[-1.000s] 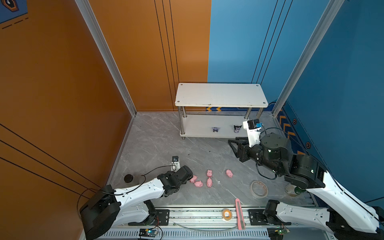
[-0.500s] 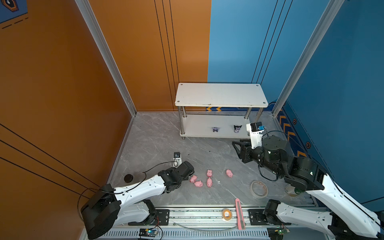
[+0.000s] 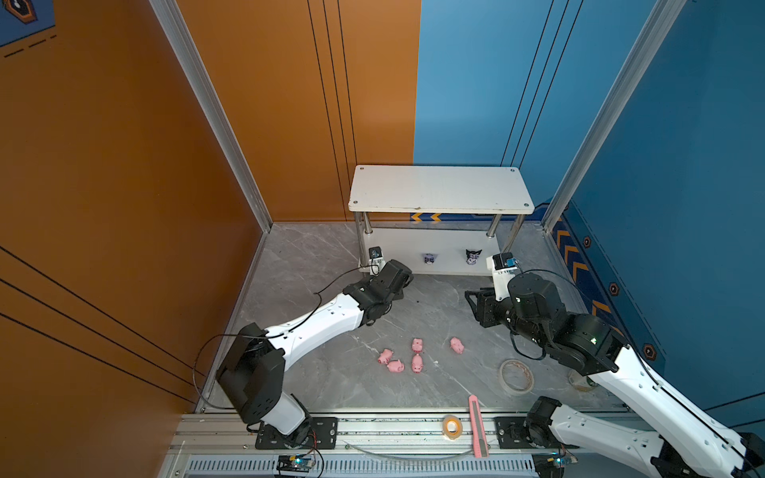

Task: Place and organize the plastic toys onto the shelf
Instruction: 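Carry the black Kuromi with the left gripper onto the lower shelf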

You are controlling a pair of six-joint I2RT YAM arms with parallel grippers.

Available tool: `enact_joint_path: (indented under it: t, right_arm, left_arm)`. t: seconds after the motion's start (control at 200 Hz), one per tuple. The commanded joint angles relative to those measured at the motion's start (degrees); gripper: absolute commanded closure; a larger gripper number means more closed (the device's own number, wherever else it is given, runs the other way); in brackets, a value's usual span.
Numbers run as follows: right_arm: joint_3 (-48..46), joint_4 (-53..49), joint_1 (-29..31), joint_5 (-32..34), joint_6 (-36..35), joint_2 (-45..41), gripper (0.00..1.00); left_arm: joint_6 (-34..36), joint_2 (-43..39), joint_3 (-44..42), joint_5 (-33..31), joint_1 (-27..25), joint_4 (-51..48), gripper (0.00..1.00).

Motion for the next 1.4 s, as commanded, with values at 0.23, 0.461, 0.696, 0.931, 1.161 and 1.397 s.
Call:
enact_joint_path:
  t: [0.23, 0.461, 0.696, 0.931, 1.161, 1.397]
  right_arm:
    - [-9.35, 7.90, -1.99, -3.13, -5.64, -10.60, 0.71]
    - [-11.76, 7.20, -2.89, -2.90, -7.06, -11.11, 0.71]
    - [-12.21, 7.11, -3.47, -3.52, -8.94, -10.91, 0.72]
    - [-12.72, 7.42, -6.40, -5.04, -9.65, -10.63, 0.72]
    - [-13.00, 7.72, -7.57, -6.29, -9.81, -10.30, 0.72]
    - [-13.00, 8.08, -8.73, -7.75, -9.57, -9.26, 0.71]
  left_arm:
    - [5.20, 16.10, 17.64, 4.74, 4.11, 0.64, 0.70]
    - [6.14, 23.28, 25.10, 4.90, 5.36, 0.34, 0.69]
    - [5.96, 28.44, 29.25, 4.58, 6.66, -0.33, 0.69]
    - [6.03, 29.19, 29.07, 3.82, 7.82, -0.07, 0.69]
    - [5.86, 29.52, 28.95, 3.49, 9.34, 0.22, 0.68]
    - [5.18, 29.65, 28.36, 3.99, 10.09, 0.31, 0.63]
